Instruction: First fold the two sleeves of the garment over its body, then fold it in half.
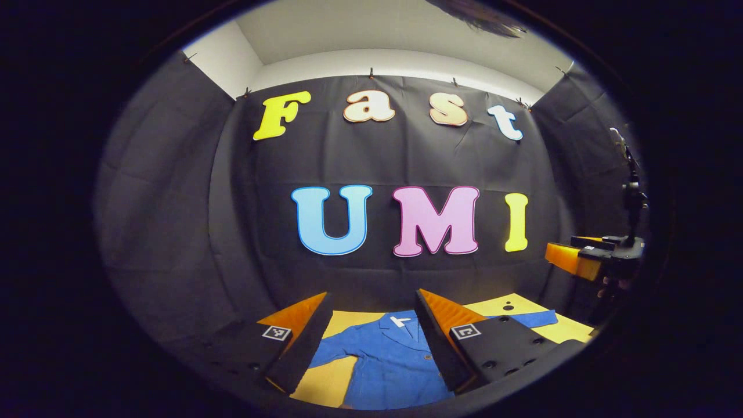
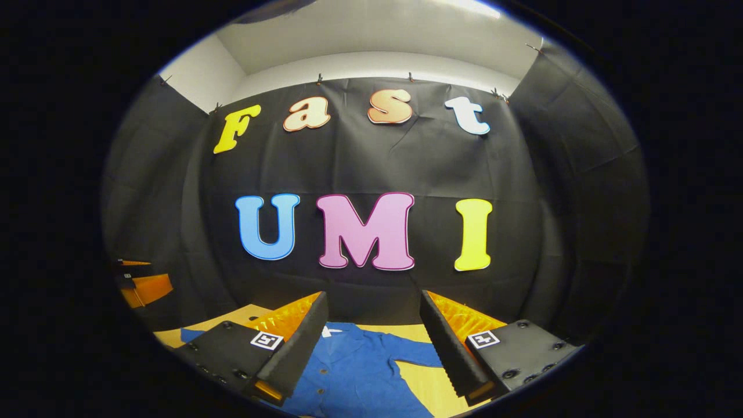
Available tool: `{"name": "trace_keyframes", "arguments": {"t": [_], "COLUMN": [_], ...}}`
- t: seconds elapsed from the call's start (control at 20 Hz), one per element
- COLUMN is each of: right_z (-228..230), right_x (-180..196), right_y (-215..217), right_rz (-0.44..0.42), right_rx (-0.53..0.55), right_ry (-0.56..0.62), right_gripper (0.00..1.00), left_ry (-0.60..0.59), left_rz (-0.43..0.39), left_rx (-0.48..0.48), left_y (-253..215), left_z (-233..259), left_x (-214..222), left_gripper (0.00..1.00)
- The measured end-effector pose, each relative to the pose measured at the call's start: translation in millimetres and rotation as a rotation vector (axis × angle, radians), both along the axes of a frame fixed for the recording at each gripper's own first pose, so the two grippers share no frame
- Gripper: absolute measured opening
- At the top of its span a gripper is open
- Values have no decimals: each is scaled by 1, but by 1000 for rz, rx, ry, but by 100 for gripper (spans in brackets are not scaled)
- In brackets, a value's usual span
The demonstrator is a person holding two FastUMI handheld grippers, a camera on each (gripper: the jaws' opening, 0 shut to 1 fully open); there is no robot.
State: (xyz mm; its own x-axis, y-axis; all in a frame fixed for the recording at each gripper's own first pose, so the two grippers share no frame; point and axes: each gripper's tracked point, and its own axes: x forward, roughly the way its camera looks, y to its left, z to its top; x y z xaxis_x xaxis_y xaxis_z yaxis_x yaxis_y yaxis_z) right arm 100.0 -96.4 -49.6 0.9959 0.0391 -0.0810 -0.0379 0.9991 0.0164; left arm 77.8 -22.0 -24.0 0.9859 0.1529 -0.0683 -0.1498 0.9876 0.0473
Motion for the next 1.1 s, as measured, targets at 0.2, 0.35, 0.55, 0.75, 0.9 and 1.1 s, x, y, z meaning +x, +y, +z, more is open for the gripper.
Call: {"name": "trace_keyframes", "arguments": {"t": [0.2, 0.35, 0.55, 0.75, 0.9, 1.1], "right_z": [-7, -10, -23, -45, -60, -87], "right_x": [-7, -10, -12, -8, 8, 38], "right_y": [-3, -3, -1, -3, -17, -44], "right_rz": [-23, -31, -27, -32, -59, -102], "right_rx": [13, 12, 18, 27, 21, 23], "right_ry": [29, 36, 76, 136, 159, 202], "right_gripper": [96, 99, 99, 99, 96, 96], "left_ry": [11, 20, 30, 37, 49, 70], "left_rz": [-10, -2, 11, 20, 20, 27], "left_rx": [2, -4, -16, -13, -19, -20], "left_y": [6, 13, 18, 21, 19, 14], "left_z": [-4, -7, -12, -16, -21, -27], "left_x": [5, 5, 1, -3, -5, -5], "left_gripper": [82, 82, 82, 82, 82, 82]}}
